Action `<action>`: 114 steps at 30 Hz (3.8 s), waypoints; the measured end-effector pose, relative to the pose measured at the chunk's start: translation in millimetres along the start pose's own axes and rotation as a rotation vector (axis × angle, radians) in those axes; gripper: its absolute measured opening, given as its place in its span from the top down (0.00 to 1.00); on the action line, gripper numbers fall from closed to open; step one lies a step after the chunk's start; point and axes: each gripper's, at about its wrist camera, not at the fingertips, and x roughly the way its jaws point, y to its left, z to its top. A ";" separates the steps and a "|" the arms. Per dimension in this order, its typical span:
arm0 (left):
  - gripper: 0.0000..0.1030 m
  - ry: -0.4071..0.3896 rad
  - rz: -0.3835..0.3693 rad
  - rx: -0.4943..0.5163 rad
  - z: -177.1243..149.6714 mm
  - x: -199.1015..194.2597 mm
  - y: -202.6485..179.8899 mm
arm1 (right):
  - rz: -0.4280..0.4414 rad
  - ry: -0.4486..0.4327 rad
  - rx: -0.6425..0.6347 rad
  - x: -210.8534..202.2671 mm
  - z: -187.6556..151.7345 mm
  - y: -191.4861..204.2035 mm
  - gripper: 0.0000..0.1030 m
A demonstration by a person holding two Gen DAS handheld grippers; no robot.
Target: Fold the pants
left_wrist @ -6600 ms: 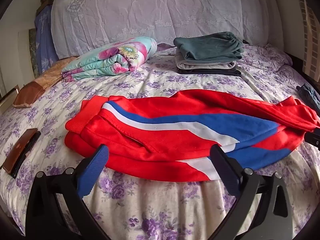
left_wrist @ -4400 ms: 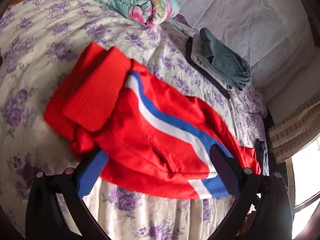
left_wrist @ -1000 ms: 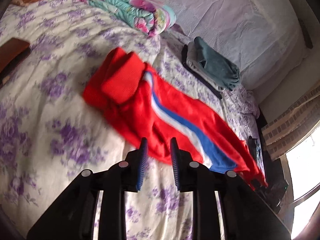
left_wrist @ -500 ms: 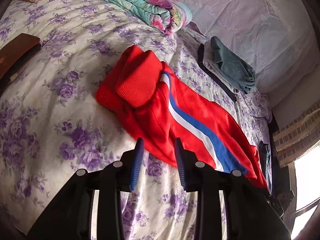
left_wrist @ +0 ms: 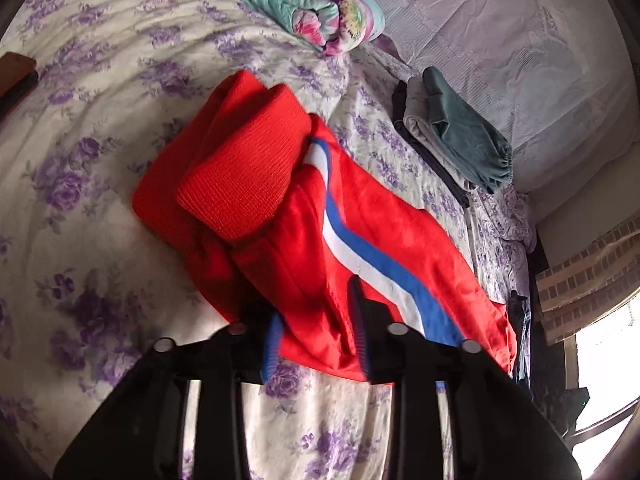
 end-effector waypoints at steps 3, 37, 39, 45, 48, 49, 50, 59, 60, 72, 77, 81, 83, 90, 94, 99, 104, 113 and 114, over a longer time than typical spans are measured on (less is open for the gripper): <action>0.94 -0.028 -0.017 0.015 -1.9 -5.0 -2.3 | 0.057 0.065 0.063 12.0 -16.9 -2.6 0.47; 0.94 -0.190 -0.031 0.131 73.0 -60.3 -67.9 | 0.214 0.006 0.268 51.2 90.2 -18.6 0.96; 0.90 -0.179 -0.016 0.098 112.8 -40.8 -79.0 | 0.191 0.013 0.255 88.6 136.6 -10.7 0.92; 0.22 -0.198 0.060 0.141 127.6 -14.9 -88.8 | 0.164 0.018 0.227 136.4 167.2 1.7 0.46; 0.20 -0.192 0.139 0.269 94.3 -20.9 -82.1 | 0.089 -0.008 0.104 116.8 136.6 6.3 0.46; 0.20 -0.175 0.147 0.287 83.7 -23.6 -74.7 | 0.055 -0.019 0.061 106.6 125.4 5.3 0.46; 0.20 -0.157 0.141 0.288 73.2 -27.7 -64.5 | 0.033 -0.021 0.032 100.0 117.1 5.1 0.46; 0.20 -0.181 0.135 0.222 10.8 -62.5 10.2 | -0.179 -0.042 -0.100 62.9 97.4 -1.8 0.33; 0.20 -0.181 0.101 0.196 5.3 -62.7 19.9 | -0.169 -0.053 -0.099 57.2 95.1 -3.9 0.33; 0.08 -0.180 0.220 0.274 -17.9 -35.2 11.4 | -0.232 -0.026 0.095 78.4 117.6 -86.0 0.26; 0.05 -0.177 0.311 0.326 -22.8 -26.2 2.7 | -0.193 0.015 0.179 116.7 144.9 -102.7 0.25; 0.05 -0.171 0.334 0.336 -22.8 -23.8 1.5 | -0.169 0.059 0.212 136.0 162.8 -110.6 0.26; 0.05 -0.171 0.328 0.332 -21.8 -23.1 1.4 | -0.178 0.042 0.220 138.3 166.4 -110.5 0.64; 0.05 -0.169 0.340 0.334 -21.4 -20.9 0.2 | -0.178 -0.256 -0.080 95.0 199.8 -51.1 0.84; 0.05 -0.169 0.363 0.345 -22.4 -19.0 -1.5 | -0.266 -0.206 0.042 103.6 192.9 -96.8 0.66; 0.05 -0.162 0.369 0.352 -22.7 -18.0 -2.4 | -0.094 -0.186 0.283 69.5 158.4 -139.9 0.46; 0.05 -0.157 0.300 0.296 -17.2 -24.1 4.5 | -0.007 -0.158 0.304 31.8 88.5 -125.3 0.41; 0.05 -0.105 0.188 0.190 17.6 -6.1 2.4 | -0.049 0.024 0.210 33.5 34.2 -82.7 0.19; 0.05 -0.106 0.182 0.180 22.3 -1.3 0.8 | -0.071 0.039 0.198 41.6 36.6 -78.6 0.17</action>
